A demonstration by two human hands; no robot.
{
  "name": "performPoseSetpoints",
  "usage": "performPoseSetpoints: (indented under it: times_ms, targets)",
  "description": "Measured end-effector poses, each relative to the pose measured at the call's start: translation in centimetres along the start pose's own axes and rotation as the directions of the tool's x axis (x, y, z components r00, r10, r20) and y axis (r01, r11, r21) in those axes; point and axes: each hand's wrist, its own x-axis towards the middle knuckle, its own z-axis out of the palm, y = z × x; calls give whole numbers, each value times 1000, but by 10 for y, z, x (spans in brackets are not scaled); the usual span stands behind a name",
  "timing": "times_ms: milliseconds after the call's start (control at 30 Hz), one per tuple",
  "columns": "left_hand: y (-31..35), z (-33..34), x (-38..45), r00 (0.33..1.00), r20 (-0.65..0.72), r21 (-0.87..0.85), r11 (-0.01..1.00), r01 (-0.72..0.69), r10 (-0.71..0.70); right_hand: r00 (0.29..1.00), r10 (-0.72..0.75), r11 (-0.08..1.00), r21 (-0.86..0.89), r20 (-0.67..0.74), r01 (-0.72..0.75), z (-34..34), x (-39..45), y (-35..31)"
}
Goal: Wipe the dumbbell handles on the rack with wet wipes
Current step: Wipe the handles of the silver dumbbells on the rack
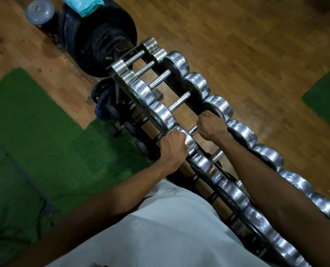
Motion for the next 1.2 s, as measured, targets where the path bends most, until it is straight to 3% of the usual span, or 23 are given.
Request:
performPoseSetpoints:
  times_ms: [133, 267, 333, 467, 567, 667, 733, 833, 933, 967, 1033, 1200]
  targets:
    - [0, 1, -1, 1000, -21, -20, 1000, 2, -2, 997, 18, 998, 64, 71, -22, -8, 1, -13]
    - [0, -1, -4, 999, -48, -29, 1000, 2, -4, 976, -182, 921, 369, 121, 125, 8, -21, -23]
    - [0, -1, -4, 999, -49, -33, 999, 4, -6, 970, -230, 880, 441, 77, 174, 14, -29, -19]
    - [-1, -1, -4, 999, -42, -26, 1000, 13, -14, 951, -298, 936, 222, 79, 274, 19, -37, 2]
    - [-2, -1, -4, 999, -36, -24, 1000, 3, -4, 982, -169, 984, 69, 80, 163, 22, -41, 14]
    - [-2, -1, -5, 999, -36, -29, 1000, 8, -9, 997, -44, 977, 209, 68, 29, 27, -44, 9]
    - [-1, -1, -3, 999, -39, -32, 999, 19, -21, 996, 12, 881, 469, 90, -53, 30, -50, 0]
    - [0, -5, -1, 997, -55, -64, 997, 42, -45, 993, 17, 651, 752, 119, -102, 32, -65, -21]
    - [2, -9, 1, 996, -57, -69, 996, 62, -66, 972, 101, 288, 929, 212, -232, 28, -76, -41]
    - [2, -10, 1, 996, -50, -66, 996, 67, -71, 959, 154, 211, 941, 236, -266, 27, -75, -44]
    - [2, -12, 0, 997, -29, -68, 995, 74, -76, 946, 214, 186, 941, 244, -284, 24, -75, -49]
    - [0, -19, -4, 998, 0, -96, 993, 65, -65, 944, 237, 330, 895, 230, -301, 22, -71, -61]
